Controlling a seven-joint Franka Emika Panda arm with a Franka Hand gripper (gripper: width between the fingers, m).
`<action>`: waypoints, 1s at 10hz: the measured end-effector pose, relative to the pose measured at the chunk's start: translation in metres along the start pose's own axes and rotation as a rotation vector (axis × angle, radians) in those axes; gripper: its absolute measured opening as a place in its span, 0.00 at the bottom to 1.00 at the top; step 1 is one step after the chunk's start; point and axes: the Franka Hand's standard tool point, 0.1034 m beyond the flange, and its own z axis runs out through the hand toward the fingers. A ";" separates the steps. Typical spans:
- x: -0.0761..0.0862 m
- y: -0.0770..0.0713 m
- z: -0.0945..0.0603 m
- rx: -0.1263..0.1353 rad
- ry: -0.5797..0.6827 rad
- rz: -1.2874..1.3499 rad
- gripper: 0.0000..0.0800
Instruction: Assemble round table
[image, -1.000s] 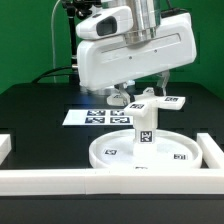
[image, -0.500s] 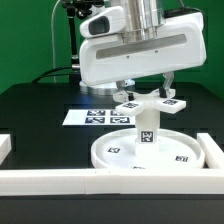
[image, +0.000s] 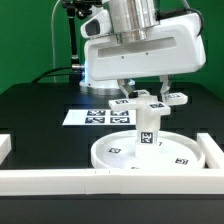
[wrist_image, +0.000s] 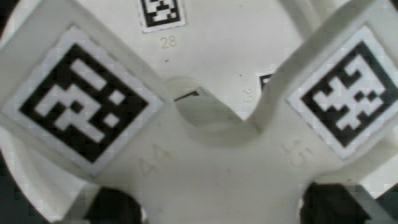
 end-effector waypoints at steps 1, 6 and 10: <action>0.000 0.000 0.000 0.000 0.000 0.091 0.56; 0.000 -0.001 0.000 0.007 -0.004 0.343 0.56; 0.000 -0.001 0.000 0.060 -0.006 0.767 0.56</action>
Offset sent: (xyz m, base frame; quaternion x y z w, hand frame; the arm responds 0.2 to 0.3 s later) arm 0.0000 0.0000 0.0000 0.0000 0.0000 0.1938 0.9810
